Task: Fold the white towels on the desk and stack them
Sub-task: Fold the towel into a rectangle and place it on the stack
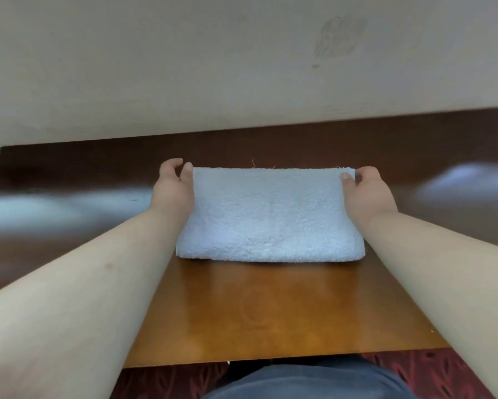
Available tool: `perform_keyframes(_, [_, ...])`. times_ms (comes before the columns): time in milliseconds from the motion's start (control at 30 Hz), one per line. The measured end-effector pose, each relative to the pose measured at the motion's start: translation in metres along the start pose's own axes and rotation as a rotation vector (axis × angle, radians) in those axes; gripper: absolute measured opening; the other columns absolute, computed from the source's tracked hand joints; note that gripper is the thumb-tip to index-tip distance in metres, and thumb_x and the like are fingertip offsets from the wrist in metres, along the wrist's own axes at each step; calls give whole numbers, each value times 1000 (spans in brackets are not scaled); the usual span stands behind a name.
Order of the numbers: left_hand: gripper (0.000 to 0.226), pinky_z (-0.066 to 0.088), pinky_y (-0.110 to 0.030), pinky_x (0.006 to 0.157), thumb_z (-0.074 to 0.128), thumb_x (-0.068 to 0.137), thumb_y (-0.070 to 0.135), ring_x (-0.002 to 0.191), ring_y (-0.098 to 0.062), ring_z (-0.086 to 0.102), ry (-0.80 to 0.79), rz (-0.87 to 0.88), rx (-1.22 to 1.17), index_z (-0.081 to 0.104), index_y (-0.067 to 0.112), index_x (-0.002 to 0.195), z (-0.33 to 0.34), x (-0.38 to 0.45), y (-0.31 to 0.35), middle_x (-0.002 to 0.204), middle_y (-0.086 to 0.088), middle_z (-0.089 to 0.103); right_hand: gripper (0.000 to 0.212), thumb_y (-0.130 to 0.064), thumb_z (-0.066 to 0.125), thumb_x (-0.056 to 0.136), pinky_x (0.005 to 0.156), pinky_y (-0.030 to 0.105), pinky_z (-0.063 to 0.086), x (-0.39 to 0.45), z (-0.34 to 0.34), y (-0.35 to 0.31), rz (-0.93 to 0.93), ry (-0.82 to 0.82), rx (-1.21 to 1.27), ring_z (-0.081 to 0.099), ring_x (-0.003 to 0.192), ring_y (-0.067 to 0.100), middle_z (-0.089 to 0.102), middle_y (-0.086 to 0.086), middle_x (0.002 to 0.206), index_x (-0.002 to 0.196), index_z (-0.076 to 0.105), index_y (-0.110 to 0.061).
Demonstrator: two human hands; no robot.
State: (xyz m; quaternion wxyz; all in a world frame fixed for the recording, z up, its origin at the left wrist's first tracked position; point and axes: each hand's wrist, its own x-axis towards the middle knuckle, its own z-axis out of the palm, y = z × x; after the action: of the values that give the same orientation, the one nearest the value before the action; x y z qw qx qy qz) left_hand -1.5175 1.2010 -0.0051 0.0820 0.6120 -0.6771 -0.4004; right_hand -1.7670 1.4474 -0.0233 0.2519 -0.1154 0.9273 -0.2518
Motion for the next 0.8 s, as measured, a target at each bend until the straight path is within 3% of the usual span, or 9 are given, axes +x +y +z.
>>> perform_keyframes(67, [49,37,-29,78,37,102,52,85,-11,52,4,-6,-34,31,34,148,-7,-11,-3,103,13,52,43,-53,46,99,57,26,34,-6,-5,0,35,12,77,49,74,2,51,-18,89,130,44,-24])
perform_keyframes(133, [53,38,-27,72,42,99,55,76,-4,51,-7,-27,-23,29,35,148,-16,-28,-14,90,17,51,47,-55,51,96,61,27,37,-23,-12,7,78,13,137,50,75,0,52,-18,91,133,42,-26])
perform_keyframes(233, [46,37,-26,57,51,93,58,74,-12,58,-91,-108,95,41,32,129,-29,-59,-43,89,8,58,45,-55,57,93,64,28,39,-63,-20,33,84,-17,162,57,78,2,61,-13,91,129,43,-31])
perform_keyframes(367, [37,37,-23,59,62,90,52,79,-6,57,-227,-61,184,43,31,113,-36,-83,-77,92,9,60,43,-52,65,90,66,24,42,-106,-16,68,73,-117,203,63,84,2,69,-14,90,123,41,-38])
perform_keyframes(533, [32,38,-27,57,65,91,46,76,-10,59,-217,-51,167,46,28,111,-34,-80,-88,88,5,63,41,-34,68,94,69,35,54,-109,-5,80,99,-121,276,67,74,12,68,-7,91,128,45,-28])
perform_keyframes(633, [30,40,-31,57,63,93,43,71,-16,60,-192,-45,220,45,25,108,-30,-77,-89,82,4,62,34,-33,64,95,77,44,58,-105,0,76,112,-96,184,67,79,20,65,-4,94,120,41,-32])
perform_keyframes(733, [32,41,-32,64,61,93,44,78,-17,60,-150,-58,214,41,27,110,-24,-77,-86,96,2,65,39,-28,63,92,65,30,49,-108,7,69,123,-7,171,63,82,14,63,-8,103,125,43,-29])
perform_keyframes(800, [40,45,-33,74,59,93,48,88,-22,62,-135,-101,152,42,24,118,-21,-78,-80,109,2,64,45,-30,64,86,66,30,50,-110,11,60,186,32,254,63,82,15,61,-9,105,126,44,-27])
